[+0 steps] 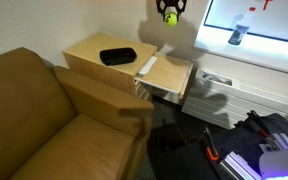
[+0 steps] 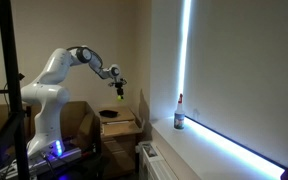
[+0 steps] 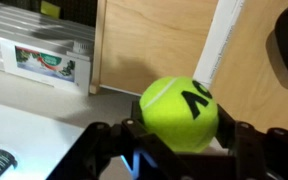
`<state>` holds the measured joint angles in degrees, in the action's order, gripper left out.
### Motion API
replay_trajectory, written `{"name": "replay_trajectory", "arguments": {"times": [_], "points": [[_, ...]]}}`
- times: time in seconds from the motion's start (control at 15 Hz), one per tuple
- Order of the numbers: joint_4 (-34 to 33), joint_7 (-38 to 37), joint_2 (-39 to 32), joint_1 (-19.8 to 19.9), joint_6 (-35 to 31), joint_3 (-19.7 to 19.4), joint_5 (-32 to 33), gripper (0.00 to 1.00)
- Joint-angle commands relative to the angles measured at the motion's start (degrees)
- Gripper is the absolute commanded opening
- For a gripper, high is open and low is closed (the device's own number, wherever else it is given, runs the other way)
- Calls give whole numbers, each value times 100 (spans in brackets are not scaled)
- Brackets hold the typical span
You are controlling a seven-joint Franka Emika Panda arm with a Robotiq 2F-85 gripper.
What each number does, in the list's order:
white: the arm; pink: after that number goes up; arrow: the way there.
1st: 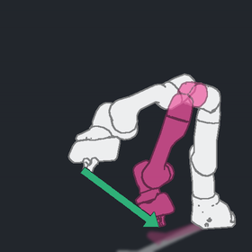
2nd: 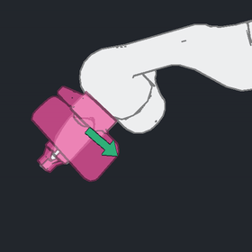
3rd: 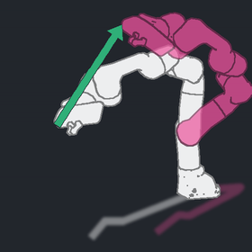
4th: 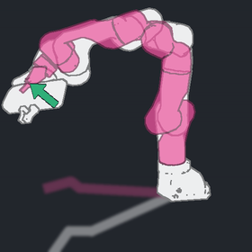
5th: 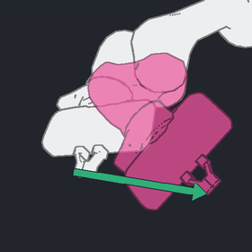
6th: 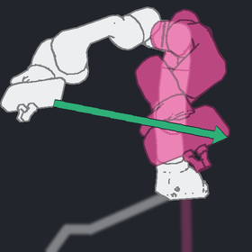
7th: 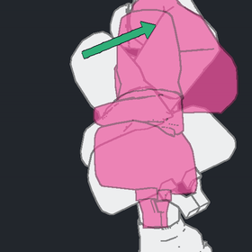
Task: Remove the ball from the box and put it on the sliding tray
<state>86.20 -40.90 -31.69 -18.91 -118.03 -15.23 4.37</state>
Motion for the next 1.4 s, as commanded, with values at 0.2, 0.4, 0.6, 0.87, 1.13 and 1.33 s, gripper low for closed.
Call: {"name": "replay_trajectory", "arguments": {"times": [0.2,0.4,0.6,0.87,1.13,1.33], "points": [[1439,-574,999,1042,149,635,-745,44],[1306,-523,804,1201,102,769,-871,69],[1646,-623,846,1243,17,912,-1111,69],[1701,-660,664,1253,-48,934,-1115,44],[1771,-654,404,1275,-165,961,-1159,44],[1880,-802,454,1245,-401,891,-1075,44]]}}
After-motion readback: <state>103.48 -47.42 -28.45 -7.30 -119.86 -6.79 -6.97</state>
